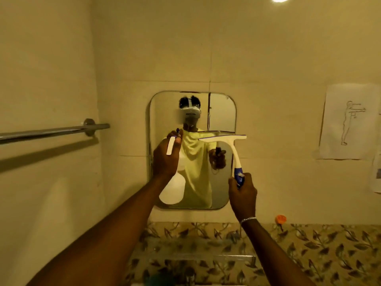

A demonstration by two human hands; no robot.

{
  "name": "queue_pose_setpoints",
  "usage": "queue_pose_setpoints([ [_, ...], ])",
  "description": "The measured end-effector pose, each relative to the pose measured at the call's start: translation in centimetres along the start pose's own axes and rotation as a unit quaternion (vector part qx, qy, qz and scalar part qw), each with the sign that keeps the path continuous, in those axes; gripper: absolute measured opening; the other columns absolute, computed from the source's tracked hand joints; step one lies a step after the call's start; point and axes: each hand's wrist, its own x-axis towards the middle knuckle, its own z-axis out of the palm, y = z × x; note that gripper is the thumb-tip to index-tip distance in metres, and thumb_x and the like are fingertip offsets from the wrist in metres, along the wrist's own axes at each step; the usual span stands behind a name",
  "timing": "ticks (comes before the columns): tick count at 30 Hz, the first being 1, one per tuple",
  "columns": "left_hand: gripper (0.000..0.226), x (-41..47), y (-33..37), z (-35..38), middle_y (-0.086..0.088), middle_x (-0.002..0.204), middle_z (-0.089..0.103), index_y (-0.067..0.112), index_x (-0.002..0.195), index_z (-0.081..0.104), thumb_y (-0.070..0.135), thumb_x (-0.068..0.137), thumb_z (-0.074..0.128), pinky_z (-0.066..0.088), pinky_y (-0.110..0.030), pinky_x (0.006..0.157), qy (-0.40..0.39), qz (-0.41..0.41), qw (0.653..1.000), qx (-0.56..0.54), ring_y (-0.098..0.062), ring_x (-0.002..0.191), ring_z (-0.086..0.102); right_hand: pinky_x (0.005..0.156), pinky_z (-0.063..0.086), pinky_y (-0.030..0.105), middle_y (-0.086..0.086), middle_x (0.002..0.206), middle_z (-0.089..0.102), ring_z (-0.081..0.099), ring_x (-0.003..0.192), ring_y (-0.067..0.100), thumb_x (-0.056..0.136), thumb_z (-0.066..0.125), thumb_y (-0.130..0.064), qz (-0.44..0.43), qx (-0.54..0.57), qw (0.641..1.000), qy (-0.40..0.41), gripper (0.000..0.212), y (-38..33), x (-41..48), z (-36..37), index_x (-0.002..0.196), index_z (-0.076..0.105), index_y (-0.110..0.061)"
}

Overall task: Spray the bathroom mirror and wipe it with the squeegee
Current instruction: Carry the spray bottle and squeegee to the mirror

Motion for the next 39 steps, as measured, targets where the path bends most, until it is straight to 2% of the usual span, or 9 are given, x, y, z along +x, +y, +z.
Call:
queue_pose_setpoints([
  [3, 0.030, 1.5, 0.3, -0.7, 0.001, 0.085, 0.070, 0.014, 0.103, 0.072, 0.038, 0.102, 0.054, 0.061, -0.032, 0.070, 0.017, 0.014, 1.000, 0.004, -0.005, 0.078, 0.066, 0.045, 0.042, 0.012, -0.011, 0.070, 0.058, 0.060, 0.065, -0.007, 0.092, 0.064, -0.017, -0.002, 0.018, 1.000, -0.006, 0.013, -1.0, 0.3, 1.6, 0.093, 0.051, -0.020],
  [7, 0.041, 2.2, 0.0, -0.9, 0.003, 0.076, 0.068, 0.016, 0.093, 0.074, 0.050, 0.100, 0.052, 0.058, -0.030, 0.062, 0.037, -0.008, 0.998, 0.052, -0.017, 0.071, 0.068, 0.052, 0.042, 0.001, -0.009, 0.073, 0.059, 0.060, 0.066, -0.011, 0.092, 0.064, -0.017, 0.000, 0.040, 0.999, -0.010, 0.014, -1.6, 0.6, 3.0, 0.096, 0.051, -0.020],
  [17, 0.033, -1.5, -4.2, -2.0, 0.010, 0.082, 0.067, 0.014, 0.108, 0.073, 0.043, 0.099, 0.058, 0.046, -0.004, 0.056, 0.025, -0.039, 0.998, 0.033, 0.002, 0.070, 0.063, 0.050, 0.044, 0.007, -0.008, 0.074, 0.058, 0.059, 0.060, 0.001, 0.093, 0.063, -0.017, 0.007, 0.052, 0.998, -0.019, 0.012, -1.3, 0.2, 4.5, 0.096, 0.052, -0.019],
  [22, 0.042, -4.4, -6.1, -2.2, 0.008, 0.056, 0.059, 0.026, 0.064, 0.057, 0.055, 0.094, 0.059, 0.041, -0.012, 0.039, 0.009, -0.111, 0.991, 0.078, -0.008, 0.050, 0.063, 0.052, 0.039, 0.010, -0.008, 0.075, 0.060, 0.059, 0.060, 0.002, 0.093, 0.063, -0.017, 0.027, 0.064, 0.997, -0.026, 0.011, -0.8, -0.5, 5.0, 0.096, 0.053, -0.018],
  [24, 0.037, -5.9, -7.1, -2.3, 0.004, 0.060, 0.063, 0.024, 0.070, 0.063, 0.049, 0.096, 0.061, 0.051, -0.024, 0.046, 0.005, -0.118, 0.990, 0.075, -0.011, 0.053, 0.064, 0.053, 0.039, 0.013, -0.006, 0.076, 0.060, 0.058, 0.063, 0.004, 0.093, 0.063, -0.017, 0.031, 0.063, 0.997, -0.033, 0.011, -0.5, -0.7, 5.2, 0.098, 0.054, -0.016],
  [27, 0.021, -8.1, -8.1, -2.7, 0.004, 0.066, 0.067, 0.023, 0.084, 0.068, 0.038, 0.097, 0.063, 0.050, -0.017, 0.048, -0.006, -0.104, 0.994, 0.036, -0.009, 0.060, 0.066, 0.050, 0.040, 0.011, -0.005, 0.075, 0.059, 0.058, 0.060, 0.003, 0.092, 0.063, -0.017, 0.034, 0.059, 0.997, -0.033, 0.011, -0.2, -1.2, 5.3, 0.096, 0.054, -0.015],
  [32, 0.027, -11.3, -10.0, -3.2, -0.002, 0.071, 0.068, 0.012, 0.091, 0.071, 0.036, 0.098, 0.062, 0.049, -0.016, 0.050, -0.018, -0.114, 0.993, 0.022, -0.009, 0.065, 0.065, 0.054, 0.043, 0.005, -0.005, 0.072, 0.058, 0.057, 0.062, -0.004, 0.095, 0.064, -0.027, 0.021, 0.071, 0.996, -0.042, 0.013, 0.4, -2.1, 5.7, 0.090, 0.057, -0.016],
  [37, 0.031, -13.3, -11.7, -3.4, 0.006, 0.059, 0.062, 0.021, 0.071, 0.063, 0.038, 0.098, 0.062, 0.044, -0.010, 0.047, -0.031, -0.140, 0.987, 0.065, 0.000, 0.061, 0.063, 0.053, 0.042, 0.017, 0.005, 0.070, 0.056, 0.052, 0.059, 0.007, 0.101, 0.054, -0.034, 0.020, 0.076, 0.996, -0.046, 0.021, 1.2, -3.3, 6.2, 0.088, 0.057, -0.018],
  [39, 0.031, -14.5, -12.3, -3.5, 0.010, 0.055, 0.060, 0.026, 0.068, 0.062, 0.037, 0.097, 0.064, 0.043, -0.009, 0.046, -0.031, -0.153, 0.984, 0.088, 0.005, 0.060, 0.063, 0.056, 0.048, 0.038, 0.016, 0.074, 0.060, 0.056, 0.064, 0.029, 0.102, 0.051, -0.033, 0.038, 0.081, 0.995, -0.046, 0.022, 1.5, -3.7, 6.4, 0.090, 0.057, -0.015],
])
